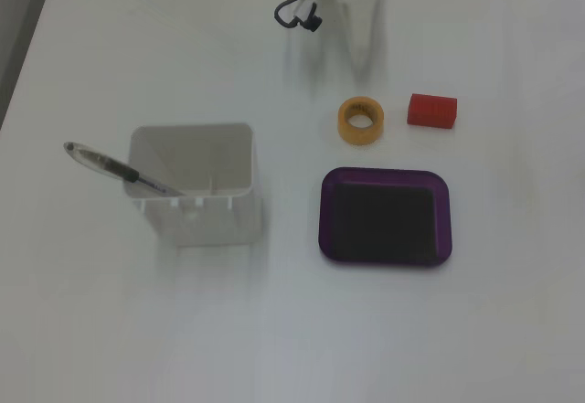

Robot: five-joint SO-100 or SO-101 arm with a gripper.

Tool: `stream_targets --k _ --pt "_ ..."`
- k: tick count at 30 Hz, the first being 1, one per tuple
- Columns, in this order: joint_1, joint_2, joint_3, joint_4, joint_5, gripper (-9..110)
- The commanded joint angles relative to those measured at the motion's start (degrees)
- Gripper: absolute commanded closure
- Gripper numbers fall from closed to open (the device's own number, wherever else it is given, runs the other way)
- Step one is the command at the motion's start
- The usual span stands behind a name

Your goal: Grab up the yellow tape and put it in the box.

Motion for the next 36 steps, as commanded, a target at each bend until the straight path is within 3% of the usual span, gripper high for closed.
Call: stream_targets --k 1,15,26,36 --pt "0.3 6.2 -9.8 1.8 8.7 102" --pt "0.4 0.0 -12.0 1.1 9.1 102" --pt "-0.6 -49.8 -40.7 -1.0 8.6 102" --pt "-4.2 -87.6 -60.6 -0.2 8.5 81"
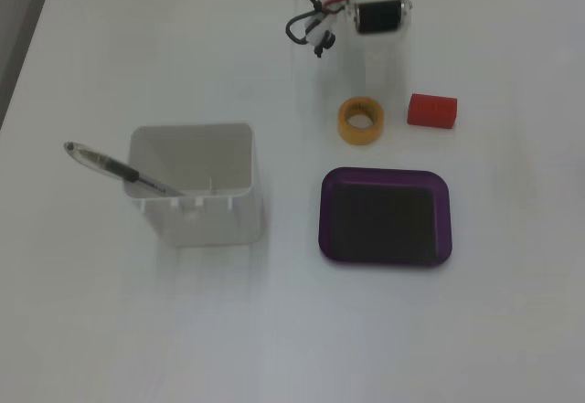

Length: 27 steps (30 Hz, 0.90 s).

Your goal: Grab up the yellow tape and put it in the box.

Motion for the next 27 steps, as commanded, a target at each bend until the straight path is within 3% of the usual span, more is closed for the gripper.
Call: stream_targets --k 1,16,27 --pt "-0.5 -8.7 -6.8 -0.3 -0.4 81" --pt "0.0 -15.8 -9.8 0.3 -0.6 81" --pt "0.2 -2.9 -11.7 4.9 -3.3 81"
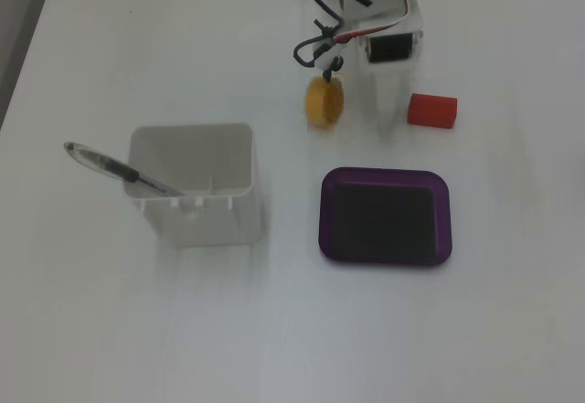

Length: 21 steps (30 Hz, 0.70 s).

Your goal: Grab up the yellow tape and put it in the box.

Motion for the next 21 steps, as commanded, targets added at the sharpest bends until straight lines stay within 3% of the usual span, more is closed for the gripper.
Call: stream_targets --k 1,8,21 --pt "0.6 5.6 -2.0 2.3 -0.6 81" --pt "1.8 9.7 -1.3 3.6 -3.8 81" --pt "18.6 9.3 -1.1 2.8 -12.0 81"
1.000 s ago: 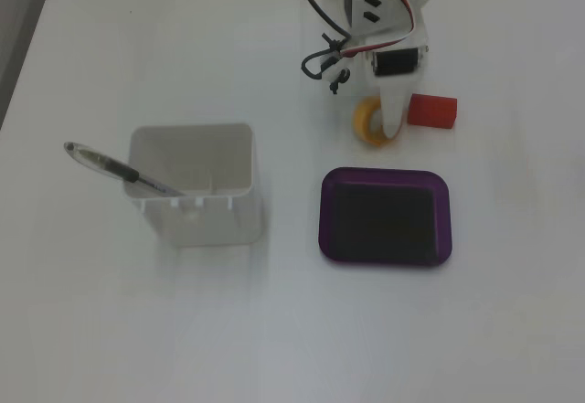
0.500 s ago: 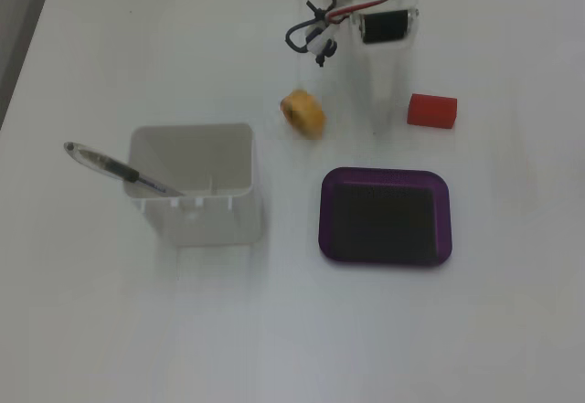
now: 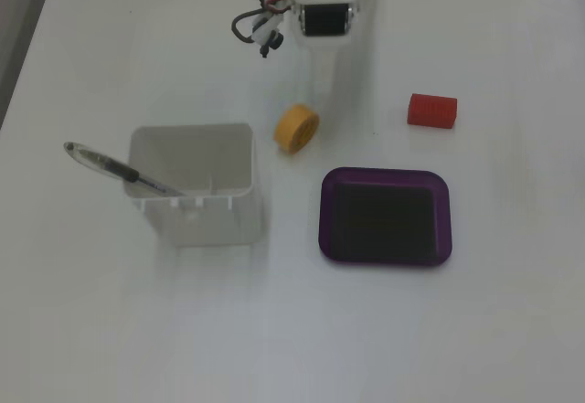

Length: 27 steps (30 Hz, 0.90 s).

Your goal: Grab up the yellow tape and put it in the box.

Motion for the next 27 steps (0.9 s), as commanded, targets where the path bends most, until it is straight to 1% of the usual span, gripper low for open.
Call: stream_targets --k 1,4,13,20,22,27 --pt "2.0 1.8 -1.1 -0.4 -1.4 81" --pt "3.3 1.8 1.2 -1.8 -3.9 81" --pt "2.6 1.4 11.4 -18.5 -7.9 81" --pt "2.5 -4.0 10.7 -19.8 -8.0 81" --pt "2.5 -5.3 10.7 -21.9 -7.9 81" --pt "2.5 -7.1 10.8 -25.4 -7.8 86"
